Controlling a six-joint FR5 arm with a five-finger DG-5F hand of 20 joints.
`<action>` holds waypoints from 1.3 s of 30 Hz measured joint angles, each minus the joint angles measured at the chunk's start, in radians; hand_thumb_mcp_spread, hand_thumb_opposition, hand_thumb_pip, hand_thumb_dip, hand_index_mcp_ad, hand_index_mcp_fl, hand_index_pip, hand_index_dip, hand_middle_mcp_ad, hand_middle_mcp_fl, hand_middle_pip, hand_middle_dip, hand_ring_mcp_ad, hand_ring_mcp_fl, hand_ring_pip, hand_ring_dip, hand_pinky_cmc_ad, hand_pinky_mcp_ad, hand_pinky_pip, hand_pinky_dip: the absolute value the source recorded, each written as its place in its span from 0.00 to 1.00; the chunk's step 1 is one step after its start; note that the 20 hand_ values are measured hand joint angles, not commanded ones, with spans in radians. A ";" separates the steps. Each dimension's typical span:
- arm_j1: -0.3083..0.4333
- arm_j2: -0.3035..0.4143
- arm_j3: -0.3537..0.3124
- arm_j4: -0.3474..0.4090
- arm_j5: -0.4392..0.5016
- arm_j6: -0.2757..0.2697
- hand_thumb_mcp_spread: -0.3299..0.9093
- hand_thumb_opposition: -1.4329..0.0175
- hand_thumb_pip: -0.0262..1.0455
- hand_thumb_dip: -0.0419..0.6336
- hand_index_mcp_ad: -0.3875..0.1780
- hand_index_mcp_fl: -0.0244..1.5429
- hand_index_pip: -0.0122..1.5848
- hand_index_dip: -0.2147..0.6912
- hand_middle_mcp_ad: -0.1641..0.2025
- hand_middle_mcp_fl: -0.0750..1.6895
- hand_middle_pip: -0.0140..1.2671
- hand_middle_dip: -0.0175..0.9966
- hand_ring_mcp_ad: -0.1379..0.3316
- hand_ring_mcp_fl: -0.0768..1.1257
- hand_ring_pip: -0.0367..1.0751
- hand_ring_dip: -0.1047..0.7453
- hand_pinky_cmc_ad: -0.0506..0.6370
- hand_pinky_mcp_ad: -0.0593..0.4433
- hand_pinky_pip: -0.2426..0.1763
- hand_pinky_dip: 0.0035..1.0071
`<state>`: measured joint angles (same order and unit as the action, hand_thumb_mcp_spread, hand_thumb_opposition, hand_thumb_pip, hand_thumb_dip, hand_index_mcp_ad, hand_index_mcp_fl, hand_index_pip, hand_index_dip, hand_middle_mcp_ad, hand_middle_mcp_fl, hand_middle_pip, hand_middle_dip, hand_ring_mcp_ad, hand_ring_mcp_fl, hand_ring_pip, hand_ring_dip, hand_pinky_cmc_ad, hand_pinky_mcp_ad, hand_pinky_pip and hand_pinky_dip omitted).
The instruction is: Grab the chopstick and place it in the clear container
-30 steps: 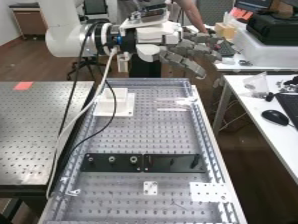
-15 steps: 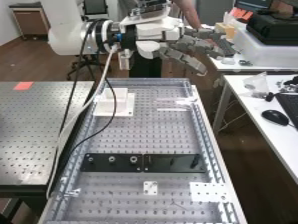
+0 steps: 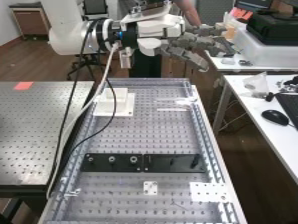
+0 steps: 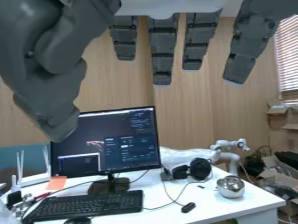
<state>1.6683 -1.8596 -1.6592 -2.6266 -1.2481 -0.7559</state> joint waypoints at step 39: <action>0.004 0.007 -0.015 0.024 0.015 -0.008 0.32 0.40 0.84 0.30 0.51 0.06 0.08 0.16 0.68 0.19 0.10 0.36 0.57 0.12 0.12 0.39 0.60 0.84 0.55 0.39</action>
<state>1.6719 -1.8529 -1.6738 -2.6021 -1.2336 -0.7640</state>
